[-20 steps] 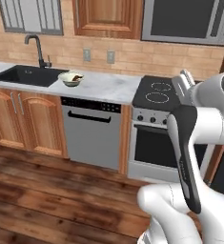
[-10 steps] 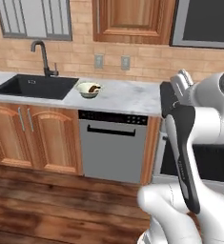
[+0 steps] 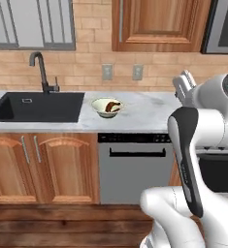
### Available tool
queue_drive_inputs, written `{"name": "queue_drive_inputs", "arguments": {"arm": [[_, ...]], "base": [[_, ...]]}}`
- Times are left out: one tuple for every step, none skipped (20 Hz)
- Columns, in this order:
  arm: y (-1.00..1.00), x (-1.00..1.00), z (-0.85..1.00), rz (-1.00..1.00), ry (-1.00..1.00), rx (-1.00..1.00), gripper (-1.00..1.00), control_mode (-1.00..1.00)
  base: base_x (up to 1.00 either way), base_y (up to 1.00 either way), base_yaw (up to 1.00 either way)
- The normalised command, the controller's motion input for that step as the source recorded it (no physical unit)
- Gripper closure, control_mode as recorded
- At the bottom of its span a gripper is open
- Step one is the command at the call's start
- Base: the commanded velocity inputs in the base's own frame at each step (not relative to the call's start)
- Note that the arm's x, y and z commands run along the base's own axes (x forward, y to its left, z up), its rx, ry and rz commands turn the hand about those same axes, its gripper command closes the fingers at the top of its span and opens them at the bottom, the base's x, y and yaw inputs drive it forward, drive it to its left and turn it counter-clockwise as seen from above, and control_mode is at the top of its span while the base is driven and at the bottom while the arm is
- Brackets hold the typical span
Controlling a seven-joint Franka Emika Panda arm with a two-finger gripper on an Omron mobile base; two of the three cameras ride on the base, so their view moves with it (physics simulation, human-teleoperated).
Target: Place the bowl with the sweet potato and carrot on the second highest shelf of the fridge. Place the bowl with the chicken drumsticks on the top shelf of the fridge.
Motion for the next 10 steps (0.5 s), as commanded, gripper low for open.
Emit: {"name": "queue_drive_inputs", "arguments": {"arm": [[0.0,0.0,0.0,0.0,0.0,0.0,-1.0,1.0],[0.0,0.0,0.0,0.0,0.0,0.0,-1.0,1.0],[0.0,0.0,0.0,0.0,0.0,0.0,-1.0,1.0],[0.0,0.0,0.0,0.0,0.0,0.0,-1.0,1.0],[0.0,0.0,0.0,0.0,0.0,0.0,-1.0,1.0],[0.0,0.0,0.0,0.0,0.0,0.0,-1.0,1.0],[0.0,0.0,0.0,0.0,0.0,0.0,-1.0,1.0],[0.0,0.0,0.0,0.0,0.0,0.0,-1.0,1.0],[0.0,0.0,0.0,0.0,0.0,0.0,-1.0,1.0],[0.0,0.0,0.0,0.0,0.0,0.0,-1.0,1.0]], "base": [[1.0,0.86,-0.42],[1.0,0.86,-0.43],[1.0,0.68,-0.41],[1.0,0.49,-0.37],[1.0,0.4,-0.34],[1.0,0.36,-0.32],[1.0,0.41,-0.31],[1.0,0.35,-0.25],[1.0,0.21,-0.17],[1.0,0.05,-0.12]]}}
